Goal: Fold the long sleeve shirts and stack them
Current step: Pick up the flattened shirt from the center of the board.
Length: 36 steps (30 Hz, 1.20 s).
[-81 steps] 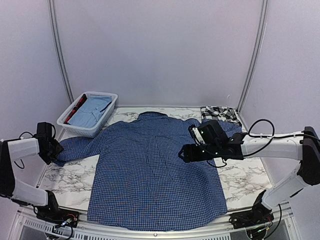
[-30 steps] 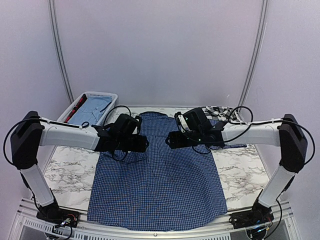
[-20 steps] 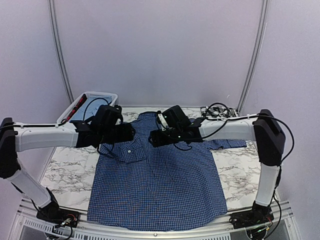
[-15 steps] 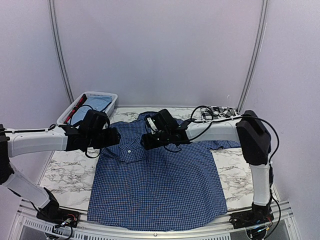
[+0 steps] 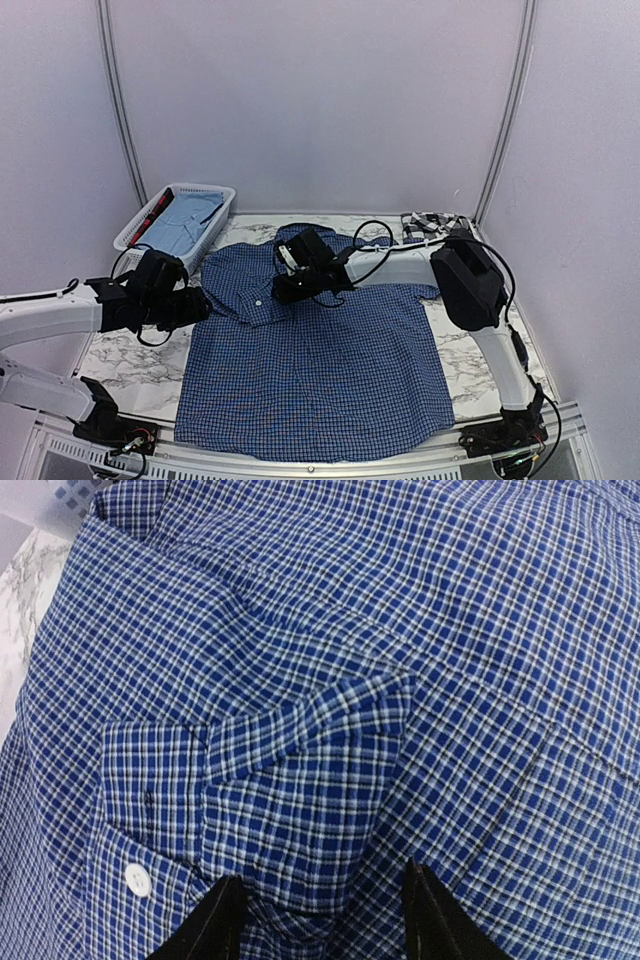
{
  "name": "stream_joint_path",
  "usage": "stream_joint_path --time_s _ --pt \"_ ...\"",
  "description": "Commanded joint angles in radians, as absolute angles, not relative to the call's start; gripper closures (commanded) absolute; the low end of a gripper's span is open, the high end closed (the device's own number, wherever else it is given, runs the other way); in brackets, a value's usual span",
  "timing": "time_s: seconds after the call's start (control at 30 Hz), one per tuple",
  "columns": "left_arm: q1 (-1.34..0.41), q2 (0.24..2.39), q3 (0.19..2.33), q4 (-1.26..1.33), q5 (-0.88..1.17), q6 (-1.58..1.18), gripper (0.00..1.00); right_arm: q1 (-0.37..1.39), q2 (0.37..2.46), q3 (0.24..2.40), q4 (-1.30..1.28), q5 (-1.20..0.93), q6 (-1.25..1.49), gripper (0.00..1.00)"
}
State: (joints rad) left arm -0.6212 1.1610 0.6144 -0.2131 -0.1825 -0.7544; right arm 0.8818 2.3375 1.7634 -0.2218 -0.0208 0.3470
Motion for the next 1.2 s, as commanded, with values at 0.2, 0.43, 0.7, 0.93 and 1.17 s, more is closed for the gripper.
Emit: stream_joint_path --time_s 0.2,0.43,0.7,0.93,1.17 --pt "-0.618 1.058 0.548 -0.329 -0.141 -0.786 0.36 0.883 2.386 1.85 -0.246 -0.06 0.382 0.61" --pt "-0.626 1.026 0.477 -0.391 -0.02 -0.836 0.4 0.885 2.353 1.869 -0.265 -0.042 0.388 0.94" --pt "-0.773 0.939 0.422 -0.574 -0.057 -1.02 0.45 0.888 2.296 1.904 -0.291 0.026 0.372 1.0" --pt "-0.945 0.807 0.376 -0.734 -0.057 -1.189 0.47 0.887 2.3 1.948 -0.311 0.014 0.344 1.0" --pt "-1.105 0.778 0.363 -0.828 -0.045 -1.333 0.56 0.887 2.3 1.96 -0.301 0.011 0.341 1.0"
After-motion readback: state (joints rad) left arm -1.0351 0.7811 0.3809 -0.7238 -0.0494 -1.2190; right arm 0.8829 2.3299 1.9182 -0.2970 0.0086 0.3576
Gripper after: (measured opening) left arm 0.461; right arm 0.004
